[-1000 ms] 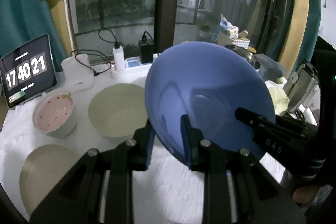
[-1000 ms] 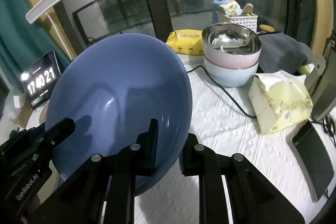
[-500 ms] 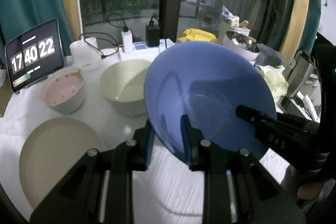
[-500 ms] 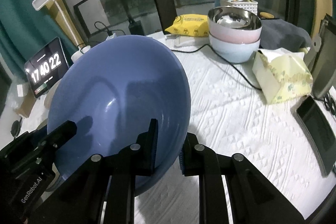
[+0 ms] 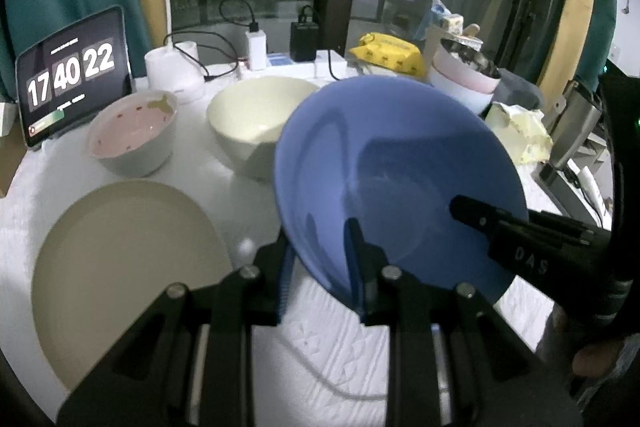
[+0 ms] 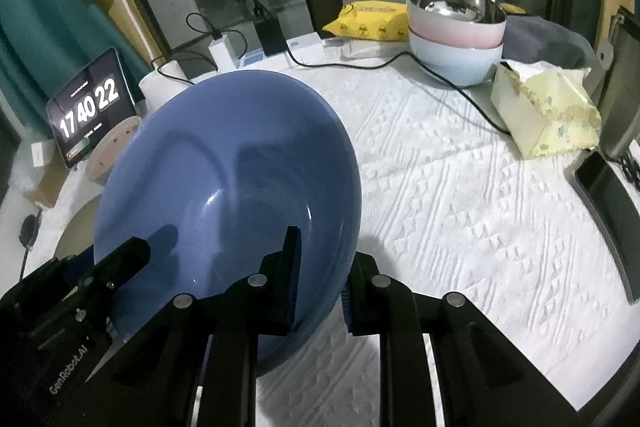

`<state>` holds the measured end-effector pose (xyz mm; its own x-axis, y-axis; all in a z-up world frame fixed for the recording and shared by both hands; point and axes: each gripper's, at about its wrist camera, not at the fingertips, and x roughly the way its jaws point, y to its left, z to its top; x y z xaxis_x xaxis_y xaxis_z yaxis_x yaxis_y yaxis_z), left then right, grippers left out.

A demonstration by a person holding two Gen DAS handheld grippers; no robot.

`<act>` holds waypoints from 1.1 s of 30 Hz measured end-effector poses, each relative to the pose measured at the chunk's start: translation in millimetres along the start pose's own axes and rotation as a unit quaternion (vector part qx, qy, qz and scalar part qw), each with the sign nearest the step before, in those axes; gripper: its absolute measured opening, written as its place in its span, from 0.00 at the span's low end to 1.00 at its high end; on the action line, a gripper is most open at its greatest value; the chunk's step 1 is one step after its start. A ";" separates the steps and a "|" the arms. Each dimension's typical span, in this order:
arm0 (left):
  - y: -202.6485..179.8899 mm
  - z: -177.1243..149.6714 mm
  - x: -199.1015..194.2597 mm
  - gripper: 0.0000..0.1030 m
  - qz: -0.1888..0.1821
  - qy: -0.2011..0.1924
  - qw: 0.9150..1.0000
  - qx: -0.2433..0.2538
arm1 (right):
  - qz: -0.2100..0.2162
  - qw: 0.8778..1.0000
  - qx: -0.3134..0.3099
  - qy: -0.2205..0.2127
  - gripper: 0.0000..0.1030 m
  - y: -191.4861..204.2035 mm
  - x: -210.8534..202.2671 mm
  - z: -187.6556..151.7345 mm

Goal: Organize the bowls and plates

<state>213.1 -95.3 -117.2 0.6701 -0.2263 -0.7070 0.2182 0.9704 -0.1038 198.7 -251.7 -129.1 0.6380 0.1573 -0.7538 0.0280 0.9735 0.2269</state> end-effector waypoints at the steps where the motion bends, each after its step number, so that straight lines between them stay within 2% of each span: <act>1: 0.6 -0.5 0.2 0.24 -0.001 0.001 1.000 0.001 | 0.000 1.000 0.001 0.001 0.19 0.6 0.1 -0.6; 3: 1.7 -1.5 1.8 0.25 -0.003 0.006 1.000 0.002 | -0.004 1.000 0.002 0.002 0.20 1.1 0.6 -1.0; 6: 3.1 -3.8 3.5 0.25 -0.006 0.013 1.000 0.004 | -0.006 1.000 0.003 0.003 0.27 1.6 0.9 -1.3; 18: 3.3 -4.9 -2.2 0.26 -0.028 0.028 0.999 0.002 | -0.013 1.000 -0.007 -0.001 0.34 6.5 -12.1 0.3; 27: 2.7 -7.3 -5.7 0.28 -0.032 0.038 0.999 0.008 | -0.022 1.000 -0.005 -0.012 0.35 7.3 -26.3 -0.3; 33: 7.3 -5.0 -12.9 0.36 -0.024 0.029 0.999 0.010 | -0.033 0.999 -0.002 -0.027 0.36 4.8 -33.1 5.3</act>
<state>202.5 -84.8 -112.4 0.6170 -0.2666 -0.7404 0.2631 0.9566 -0.1252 181.8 -253.1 -99.7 0.6748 0.0833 -0.7333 0.0695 0.9820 0.1755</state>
